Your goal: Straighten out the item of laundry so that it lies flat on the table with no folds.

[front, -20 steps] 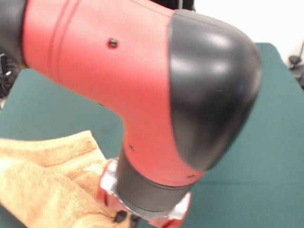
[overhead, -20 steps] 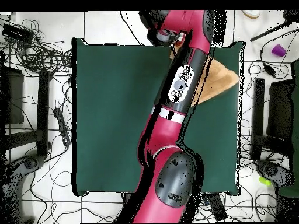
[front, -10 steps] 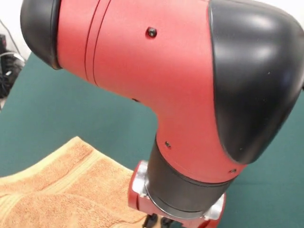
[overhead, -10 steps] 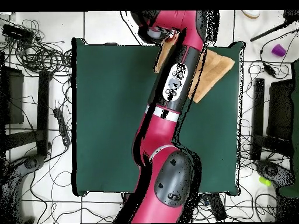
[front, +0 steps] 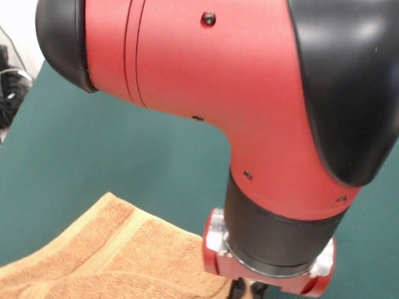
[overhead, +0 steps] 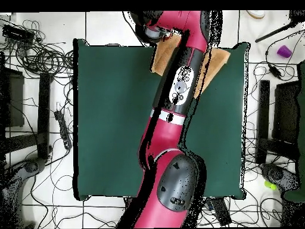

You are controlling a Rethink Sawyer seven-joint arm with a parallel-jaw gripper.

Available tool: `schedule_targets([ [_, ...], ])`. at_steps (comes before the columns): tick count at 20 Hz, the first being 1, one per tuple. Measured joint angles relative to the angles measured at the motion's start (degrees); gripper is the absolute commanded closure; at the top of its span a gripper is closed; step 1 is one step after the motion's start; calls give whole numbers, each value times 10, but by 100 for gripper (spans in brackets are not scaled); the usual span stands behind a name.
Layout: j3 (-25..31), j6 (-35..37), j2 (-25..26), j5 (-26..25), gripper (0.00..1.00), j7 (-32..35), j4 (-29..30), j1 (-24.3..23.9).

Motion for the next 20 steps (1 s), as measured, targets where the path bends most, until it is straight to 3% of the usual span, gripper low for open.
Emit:
schedule_targets([
  [5, -62, 0, -5, 93, 100, 17, 23, -1],
  [9, -108, 0, -15, 137, 100, 35, 34, -1],
  [20, -161, -18, -32, 160, 100, 42, 38, -1],
])
